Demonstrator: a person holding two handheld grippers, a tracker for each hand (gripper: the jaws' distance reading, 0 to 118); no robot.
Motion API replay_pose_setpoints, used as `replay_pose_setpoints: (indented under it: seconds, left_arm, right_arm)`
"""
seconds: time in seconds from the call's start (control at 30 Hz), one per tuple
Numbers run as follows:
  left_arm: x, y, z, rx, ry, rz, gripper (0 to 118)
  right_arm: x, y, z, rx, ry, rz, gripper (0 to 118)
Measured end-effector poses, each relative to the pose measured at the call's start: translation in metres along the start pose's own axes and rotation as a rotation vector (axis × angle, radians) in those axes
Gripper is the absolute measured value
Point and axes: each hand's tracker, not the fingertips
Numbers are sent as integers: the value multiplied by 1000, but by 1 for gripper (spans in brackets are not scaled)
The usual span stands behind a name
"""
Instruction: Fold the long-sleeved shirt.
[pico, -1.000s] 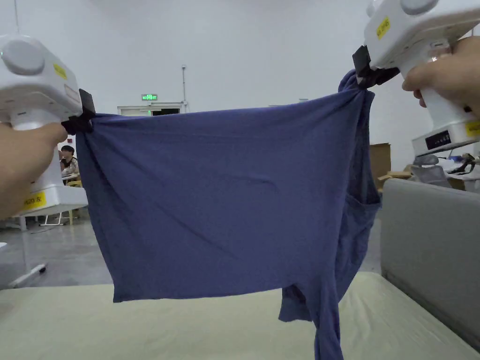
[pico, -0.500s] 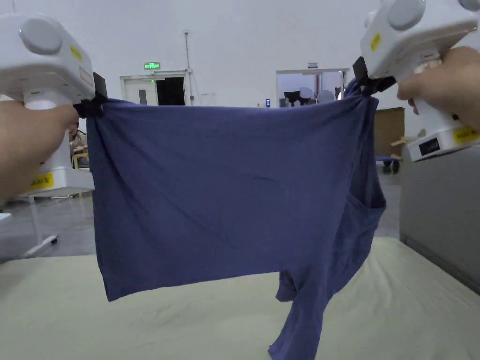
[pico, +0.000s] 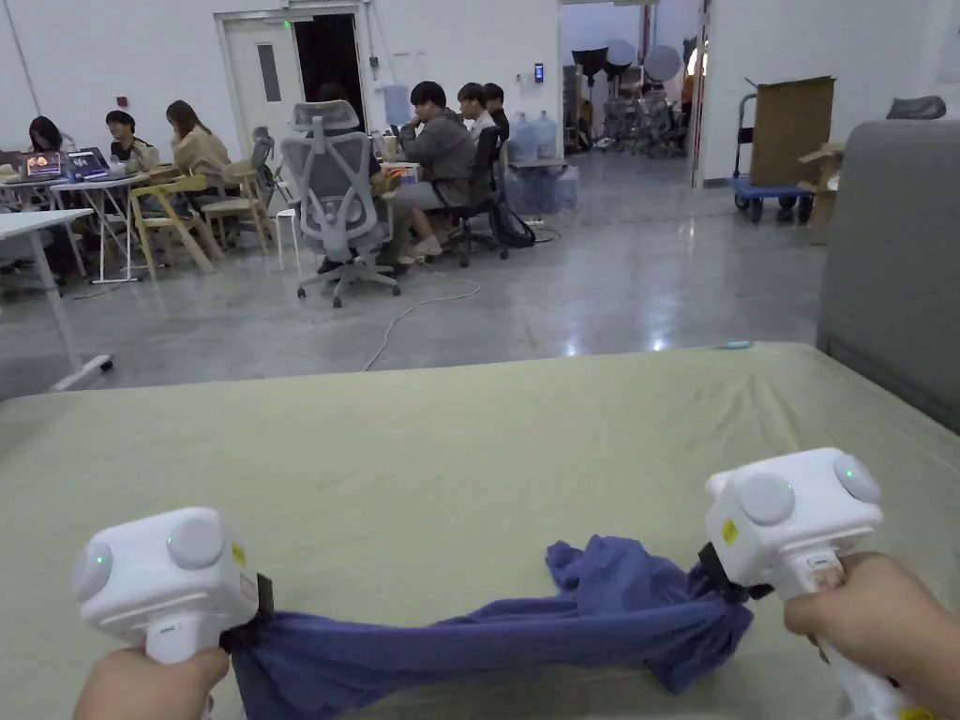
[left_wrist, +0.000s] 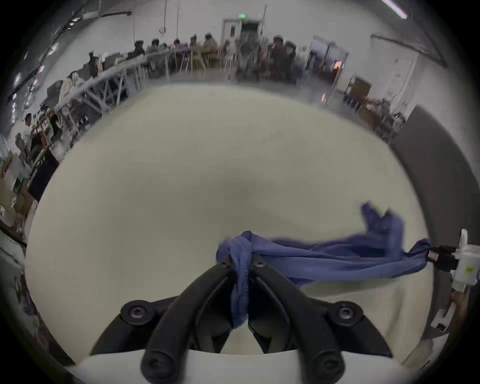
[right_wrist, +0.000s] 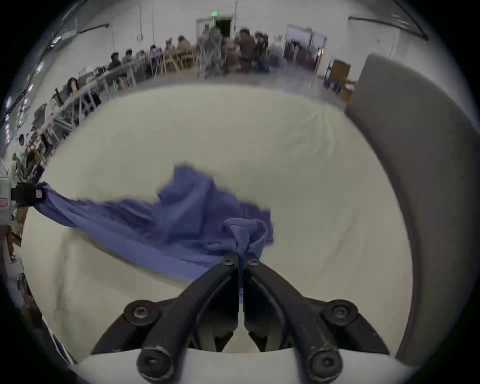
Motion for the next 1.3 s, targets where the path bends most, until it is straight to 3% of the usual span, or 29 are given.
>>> replay_pose_setpoints:
  seconds: [0.17,0.23,0.4,0.7,1.0,1.3]
  left_arm:
    - [-29,-55,-24,-82,-23,-44,4]
    - [-34,-84,-7,-112,-42,-82,4]
    - [-55,-151,53,-152,-48,-180,4]
    - [-89,-279,158,-215,-84,-236,4]
    - [-104,-368,192,-237,-95,-235,4]
    - [-104,-401,173,-269,-81,-218,4]
  right_arm:
    - [4,-70,-2,-40,53,-10,0]
    - [5,-100,12,-47,92,-16,0]
    - [-2,-198,73,-68,131,56,0]
    - [-12,-354,158,-113,184,40,0]
    - [-18,-434,195,-130,170,36,0]
    - [-16,-464,181,-163,160,-7,0]
